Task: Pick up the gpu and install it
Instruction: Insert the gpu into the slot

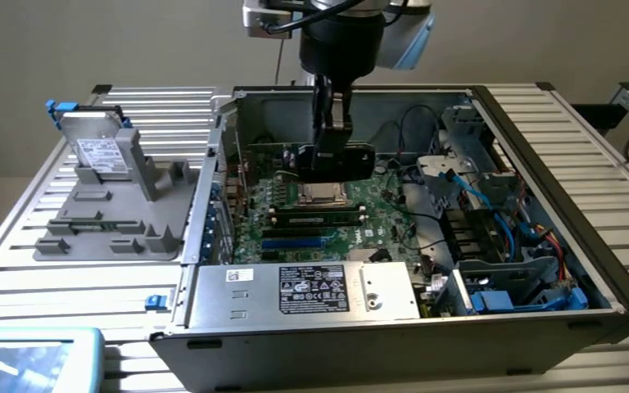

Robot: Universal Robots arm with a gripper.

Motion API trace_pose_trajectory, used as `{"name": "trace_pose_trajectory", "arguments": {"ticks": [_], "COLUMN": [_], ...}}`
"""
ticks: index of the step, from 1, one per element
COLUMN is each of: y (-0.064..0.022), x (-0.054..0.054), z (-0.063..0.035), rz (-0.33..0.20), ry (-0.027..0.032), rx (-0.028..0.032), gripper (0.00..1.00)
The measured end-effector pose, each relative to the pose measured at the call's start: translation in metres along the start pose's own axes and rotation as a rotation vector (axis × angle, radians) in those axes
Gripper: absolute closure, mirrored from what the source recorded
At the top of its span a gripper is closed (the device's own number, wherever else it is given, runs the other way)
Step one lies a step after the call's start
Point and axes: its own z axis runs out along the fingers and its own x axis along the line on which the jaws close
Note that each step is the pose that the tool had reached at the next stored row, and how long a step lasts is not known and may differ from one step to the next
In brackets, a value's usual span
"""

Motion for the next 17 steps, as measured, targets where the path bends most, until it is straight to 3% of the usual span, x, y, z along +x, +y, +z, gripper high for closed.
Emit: {"name": "trace_pose_trajectory", "arguments": {"ticks": [3, 6, 10, 17], "y": [0.0001, 0.0012, 0.0085, 0.0100], "x": [0.000, 0.000, 0.000, 0.002], "z": [0.0048, 0.0088, 0.0122, 0.0250], "rz": [0.000, 0.001, 0.001, 0.001], "ry": [0.0044, 0.0140, 0.0140, 0.0147], "rx": [-0.0013, -0.0011, -0.0009, -0.0010], "gripper": [0.72, 0.72, 0.72, 0.72]}}
